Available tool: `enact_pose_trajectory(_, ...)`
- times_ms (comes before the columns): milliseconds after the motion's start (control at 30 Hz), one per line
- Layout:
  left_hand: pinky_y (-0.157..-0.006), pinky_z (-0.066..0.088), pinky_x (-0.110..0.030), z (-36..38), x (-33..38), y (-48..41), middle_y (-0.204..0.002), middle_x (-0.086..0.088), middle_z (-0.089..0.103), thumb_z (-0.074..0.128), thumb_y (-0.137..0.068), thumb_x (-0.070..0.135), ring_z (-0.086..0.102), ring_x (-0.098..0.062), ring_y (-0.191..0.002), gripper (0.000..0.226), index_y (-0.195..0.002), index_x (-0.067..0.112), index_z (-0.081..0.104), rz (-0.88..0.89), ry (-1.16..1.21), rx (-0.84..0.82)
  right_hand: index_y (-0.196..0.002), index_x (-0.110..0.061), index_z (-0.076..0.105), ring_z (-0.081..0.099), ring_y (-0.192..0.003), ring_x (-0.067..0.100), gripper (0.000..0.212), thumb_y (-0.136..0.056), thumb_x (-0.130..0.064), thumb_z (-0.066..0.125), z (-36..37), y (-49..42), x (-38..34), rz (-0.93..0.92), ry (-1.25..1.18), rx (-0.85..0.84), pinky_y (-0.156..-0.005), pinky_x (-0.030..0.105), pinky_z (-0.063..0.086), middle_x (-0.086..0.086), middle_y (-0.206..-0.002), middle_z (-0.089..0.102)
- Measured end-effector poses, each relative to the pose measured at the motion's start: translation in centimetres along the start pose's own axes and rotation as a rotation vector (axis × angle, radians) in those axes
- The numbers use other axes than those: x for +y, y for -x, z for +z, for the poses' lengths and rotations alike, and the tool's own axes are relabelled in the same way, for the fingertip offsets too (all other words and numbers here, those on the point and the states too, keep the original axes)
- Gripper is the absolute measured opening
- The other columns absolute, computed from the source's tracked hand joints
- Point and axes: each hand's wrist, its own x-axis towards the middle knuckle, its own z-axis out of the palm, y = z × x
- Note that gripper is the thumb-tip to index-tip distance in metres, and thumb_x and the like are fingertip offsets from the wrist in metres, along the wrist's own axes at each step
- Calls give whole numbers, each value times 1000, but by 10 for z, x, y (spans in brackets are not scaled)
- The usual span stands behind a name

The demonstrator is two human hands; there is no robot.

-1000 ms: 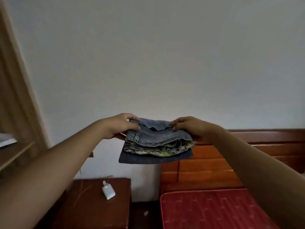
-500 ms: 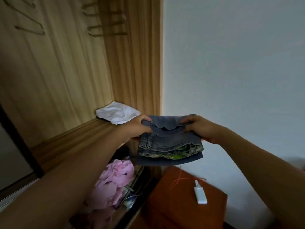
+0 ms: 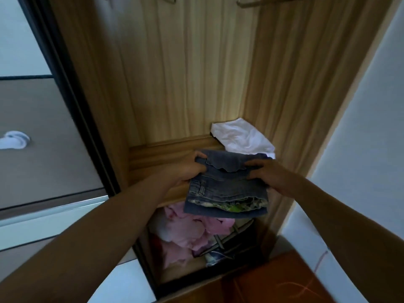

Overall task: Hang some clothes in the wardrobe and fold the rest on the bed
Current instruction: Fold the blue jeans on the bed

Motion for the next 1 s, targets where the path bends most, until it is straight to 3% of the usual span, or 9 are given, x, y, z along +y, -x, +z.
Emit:
enact_pose_trajectory(100, -74, 55, -32, -10, -29, -18, -112, -5, 58, 59, -91, 10, 61, -22, -99, 41, -128, 23, 50, -88, 40, 82, -133, -21, 61, 64, -98, 19, 48, -88, -5, 67, 19, -53, 2, 19, 52, -122, -87, 39, 56, 2, -110, 67)
enact_pose_trajectory(200, -55, 51, -14, -23, -64, -29, -102, 1, 57, 61, -89, 2, 59, -13, -87, 44, -129, 17, 52, -125, 126, 212, -139, -21, 56, 62, -93, 18, 52, -90, -6, 65, 48, -101, 1, -1, 123, -207, -79, 36, 55, 2, -109, 61)
enact_pose_trajectory(333, -70, 52, -27, -43, -109, -52, -102, -4, 56, 60, -87, -7, 58, -19, -85, 41, -122, 14, 53, -136, 108, 376, -140, -19, 55, 62, -94, 19, 55, -88, -2, 64, 91, -154, -1, -50, 149, -274, -80, 38, 55, 1, -110, 62)
enact_pose_trajectory(433, -56, 46, -18, -59, -136, -74, -97, -5, 54, 56, -88, -12, 50, -10, -72, 41, -121, 13, 52, -165, 70, 438, -142, -18, 52, 60, -97, 20, 58, -89, 1, 62, 119, -188, -5, -108, 184, -296, -87, 41, 53, 1, -117, 61)
enact_pose_trajectory(600, -92, 50, -36, -83, -179, -125, -130, -24, 54, 51, -88, -16, 55, -38, -113, 42, -127, 0, 57, -189, -20, 514, -128, 8, 57, 56, -100, 50, 32, -98, 9, 47, 160, -241, -14, -248, 308, -252, -86, 44, 51, 31, -114, 59)
enact_pose_trajectory(667, -98, 50, -43, -97, -184, -141, -132, -23, 55, 51, -89, -11, 53, -43, -119, 45, -129, 7, 58, -238, -58, 538, -124, 5, 59, 58, -85, 39, 28, -101, 6, 45, 175, -259, -22, -288, 273, -221, -75, 31, 52, 24, -102, 62)
enact_pose_trajectory(733, -104, 46, -50, -114, -184, -153, -133, -23, 55, 49, -90, -11, 53, -42, -121, 46, -131, 10, 55, -221, -77, 597, -121, -7, 61, 54, -85, 29, 22, -104, -5, 47, 189, -282, -33, -318, 286, -183, -83, 40, 48, 11, -106, 60)
enact_pose_trajectory(867, -122, 19, -49, -145, -191, -165, -165, -17, 11, 53, -98, 11, 17, -40, -150, 72, -160, 23, 17, -386, -571, 517, -160, -28, 16, 49, -126, 35, 77, -98, -51, 58, 212, -321, -33, -202, 444, -497, -91, 41, 45, -1, -157, 26)
enact_pose_trajectory(1000, -117, 25, -44, -122, -217, -155, -161, -22, 11, 62, -95, 35, 19, -42, -146, 74, -157, 24, 24, -419, -1037, 198, -156, -25, 25, 44, -136, 39, 89, -85, -51, 73, 254, -329, 6, -456, 924, -642, -107, 46, 44, 17, -158, 28)
